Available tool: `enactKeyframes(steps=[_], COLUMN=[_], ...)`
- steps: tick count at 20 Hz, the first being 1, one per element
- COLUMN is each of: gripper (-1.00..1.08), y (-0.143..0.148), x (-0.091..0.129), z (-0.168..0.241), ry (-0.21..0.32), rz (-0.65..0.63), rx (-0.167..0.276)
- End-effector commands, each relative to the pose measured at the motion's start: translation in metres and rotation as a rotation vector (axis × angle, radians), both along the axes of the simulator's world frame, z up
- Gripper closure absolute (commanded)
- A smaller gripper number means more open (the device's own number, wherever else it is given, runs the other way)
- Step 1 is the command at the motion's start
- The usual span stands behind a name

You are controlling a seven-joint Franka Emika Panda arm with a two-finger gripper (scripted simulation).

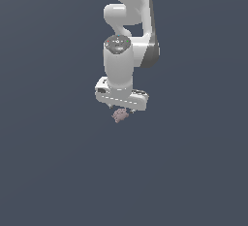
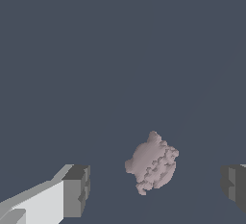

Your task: Pick up the object and move it to a goal position.

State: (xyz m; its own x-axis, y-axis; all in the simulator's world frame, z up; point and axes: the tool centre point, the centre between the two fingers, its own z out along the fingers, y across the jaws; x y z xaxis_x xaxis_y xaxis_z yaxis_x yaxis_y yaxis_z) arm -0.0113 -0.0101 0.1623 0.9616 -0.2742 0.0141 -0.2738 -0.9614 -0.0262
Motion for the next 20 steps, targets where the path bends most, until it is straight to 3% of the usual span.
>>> enactKeyframes(steps=[1,20], gripper=[-0.92,-0.92], y=[-0.001,-0.009], x=[-0.005,-0.044], z=[-0.007,-0.058], ry=[0.004,0.025], rz=[-0.067,-0.567], rx=[0.0,-0.008])
